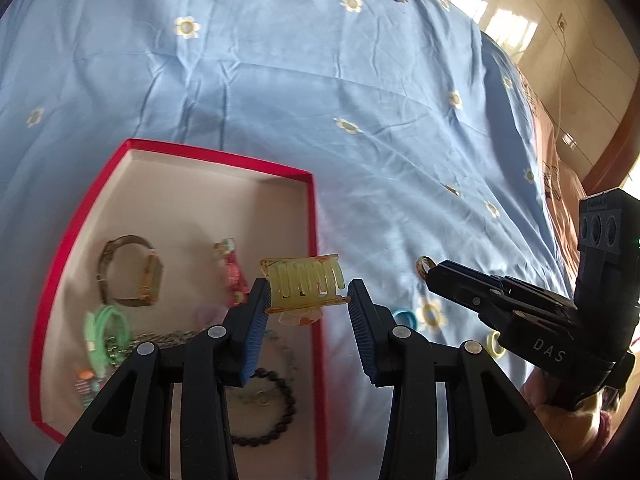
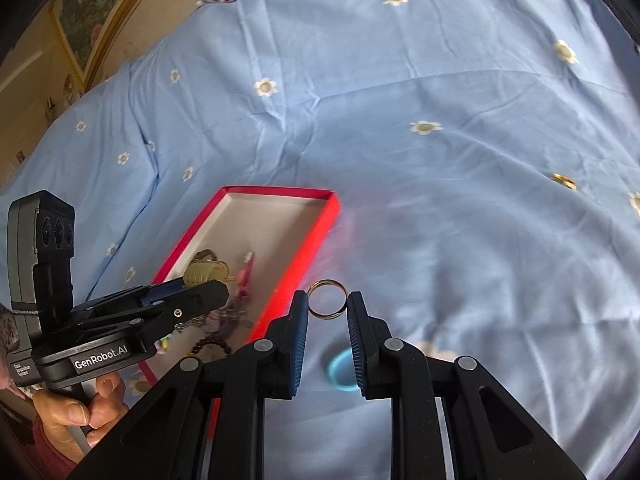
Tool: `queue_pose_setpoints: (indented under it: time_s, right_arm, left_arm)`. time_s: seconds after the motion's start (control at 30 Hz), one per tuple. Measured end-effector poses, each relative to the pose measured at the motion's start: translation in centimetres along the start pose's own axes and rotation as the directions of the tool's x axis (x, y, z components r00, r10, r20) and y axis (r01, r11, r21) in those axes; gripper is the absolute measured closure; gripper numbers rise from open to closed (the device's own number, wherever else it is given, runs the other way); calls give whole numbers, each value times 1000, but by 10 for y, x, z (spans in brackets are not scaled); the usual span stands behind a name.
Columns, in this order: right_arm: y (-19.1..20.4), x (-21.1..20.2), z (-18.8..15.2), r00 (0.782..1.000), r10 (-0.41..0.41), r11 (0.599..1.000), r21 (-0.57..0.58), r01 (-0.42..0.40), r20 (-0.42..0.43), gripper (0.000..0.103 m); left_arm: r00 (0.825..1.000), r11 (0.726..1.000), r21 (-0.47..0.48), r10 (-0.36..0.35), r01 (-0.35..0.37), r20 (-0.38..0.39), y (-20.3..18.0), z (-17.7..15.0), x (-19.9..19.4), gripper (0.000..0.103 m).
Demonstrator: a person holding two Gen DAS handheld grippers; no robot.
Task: Organize jewelry
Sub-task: 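Carry the hair clip and gold ring into the red box and open both tools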
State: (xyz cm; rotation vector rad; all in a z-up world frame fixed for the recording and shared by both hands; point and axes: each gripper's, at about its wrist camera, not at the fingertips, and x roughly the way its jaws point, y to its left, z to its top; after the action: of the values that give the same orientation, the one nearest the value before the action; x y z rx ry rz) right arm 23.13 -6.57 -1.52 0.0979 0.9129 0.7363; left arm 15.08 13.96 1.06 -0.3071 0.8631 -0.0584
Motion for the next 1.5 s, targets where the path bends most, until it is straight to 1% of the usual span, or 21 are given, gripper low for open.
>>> queue_pose_setpoints:
  time_s: [0.3,0.63,0.93,1.07,1.27,1.37,1.5]
  right_arm:
    - [28,22,11,999,41,998,-40,-42,-22,83]
    - [51,55,28,997,66,995,-75,-69,-52,83]
    - [55,97,46,994,55,994,-93,-63,-92,84]
    - [55,116,51,993,47,993,-101,-59,-112,84]
    - [54,137,53,990,34,992,-112,-49,-138,84]
    - [54,143,53,989,21,991,-127,-40,-145,84]
    - [55,147,53,989,11,989,-147,-33,-148,84]
  left_arm:
    - [999,999,-25,44,-43,24,30,4,-13,65]
    - [994,994,-39,101,-100,31,65,23,-8,65]
    - [989,989,-16,149,-149,2,89,48,21,65]
    - [988,988,-17,156,-156,-13,96,57,35,65]
    - [984,984,-22,176,-177,-39,103,61,53,65]
    - [982,982,-23,184,-186,-50,105,61,59,65]
    - [978,981,-15,190,-192,-83,106,59,69,65]
